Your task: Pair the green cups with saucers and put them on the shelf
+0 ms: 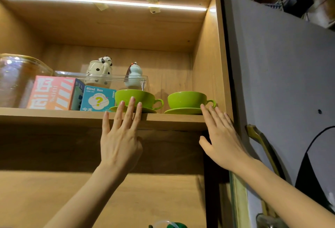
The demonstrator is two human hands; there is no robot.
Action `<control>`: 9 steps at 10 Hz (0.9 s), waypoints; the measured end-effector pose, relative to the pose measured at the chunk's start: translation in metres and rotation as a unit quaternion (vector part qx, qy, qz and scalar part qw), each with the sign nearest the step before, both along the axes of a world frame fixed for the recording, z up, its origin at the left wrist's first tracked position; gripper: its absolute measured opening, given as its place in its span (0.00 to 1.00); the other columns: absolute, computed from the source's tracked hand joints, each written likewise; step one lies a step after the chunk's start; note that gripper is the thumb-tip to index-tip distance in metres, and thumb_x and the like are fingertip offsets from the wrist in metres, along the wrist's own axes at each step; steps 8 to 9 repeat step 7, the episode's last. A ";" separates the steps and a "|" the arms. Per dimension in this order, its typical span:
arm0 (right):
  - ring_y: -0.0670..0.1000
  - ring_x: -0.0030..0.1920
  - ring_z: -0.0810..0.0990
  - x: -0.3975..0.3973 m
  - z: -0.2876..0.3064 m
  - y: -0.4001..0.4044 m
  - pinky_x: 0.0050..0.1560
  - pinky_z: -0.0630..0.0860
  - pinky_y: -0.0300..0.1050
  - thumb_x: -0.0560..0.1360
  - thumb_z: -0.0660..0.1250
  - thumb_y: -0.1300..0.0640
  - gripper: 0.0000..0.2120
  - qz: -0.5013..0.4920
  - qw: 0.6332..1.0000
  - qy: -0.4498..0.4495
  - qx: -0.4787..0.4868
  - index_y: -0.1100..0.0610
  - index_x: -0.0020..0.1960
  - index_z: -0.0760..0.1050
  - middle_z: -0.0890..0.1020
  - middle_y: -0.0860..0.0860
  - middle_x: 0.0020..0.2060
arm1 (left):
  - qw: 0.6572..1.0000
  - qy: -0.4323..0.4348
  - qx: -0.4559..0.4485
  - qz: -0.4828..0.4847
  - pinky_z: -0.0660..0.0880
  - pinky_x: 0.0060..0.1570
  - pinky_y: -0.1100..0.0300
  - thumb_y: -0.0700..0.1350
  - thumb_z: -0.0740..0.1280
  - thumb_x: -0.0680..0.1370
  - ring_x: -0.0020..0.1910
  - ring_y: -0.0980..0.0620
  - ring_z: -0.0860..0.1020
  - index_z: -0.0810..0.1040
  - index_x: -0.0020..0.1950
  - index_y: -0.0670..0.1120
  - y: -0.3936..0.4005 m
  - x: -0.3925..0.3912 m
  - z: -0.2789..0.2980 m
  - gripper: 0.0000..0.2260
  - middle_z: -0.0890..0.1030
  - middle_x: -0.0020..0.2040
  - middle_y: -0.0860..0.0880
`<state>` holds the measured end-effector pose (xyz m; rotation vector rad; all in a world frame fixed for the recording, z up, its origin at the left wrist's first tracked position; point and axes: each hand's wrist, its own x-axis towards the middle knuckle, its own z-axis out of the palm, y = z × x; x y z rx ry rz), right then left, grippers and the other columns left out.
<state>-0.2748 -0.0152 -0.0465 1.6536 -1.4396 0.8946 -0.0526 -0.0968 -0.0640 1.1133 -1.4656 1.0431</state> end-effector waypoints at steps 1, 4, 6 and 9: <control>0.53 0.76 0.38 0.001 -0.001 0.002 0.74 0.36 0.47 0.78 0.55 0.52 0.36 -0.003 1.000 -0.005 0.006 0.51 0.75 0.33 0.42 0.54 0.77 | 1.000 0.000 0.002 -0.005 0.48 0.68 0.44 0.45 0.60 0.66 0.73 0.44 0.57 0.56 0.73 0.46 0.001 -0.002 0.000 0.35 0.58 0.74 0.46; 0.53 0.77 0.40 0.003 0.013 0.031 0.76 0.41 0.50 0.77 0.55 0.51 0.38 -0.075 0.987 0.034 0.138 0.54 0.74 0.31 0.41 0.56 0.77 | 0.987 -0.034 0.148 -0.053 0.44 0.73 0.45 0.50 0.53 0.77 0.76 0.48 0.41 0.37 0.74 0.51 0.040 0.005 0.021 0.32 0.39 0.76 0.49; 0.50 0.56 0.76 0.017 0.023 0.083 0.54 0.72 0.41 0.76 0.61 0.52 0.37 0.048 0.983 -0.072 0.162 0.49 0.76 0.41 0.76 0.49 0.61 | 0.956 -0.013 0.259 -0.138 0.59 0.70 0.45 0.50 0.56 0.78 0.75 0.47 0.55 0.43 0.75 0.51 0.072 0.031 0.045 0.30 0.51 0.77 0.48; 0.42 0.60 0.73 0.031 0.020 0.148 0.53 0.68 0.31 0.74 0.64 0.49 0.32 0.176 0.978 -0.104 0.032 0.46 0.74 0.54 0.74 0.43 0.65 | 0.962 -0.019 0.236 -0.133 0.61 0.69 0.44 0.52 0.57 0.77 0.70 0.45 0.65 0.54 0.74 0.50 0.087 0.035 0.046 0.26 0.66 0.72 0.45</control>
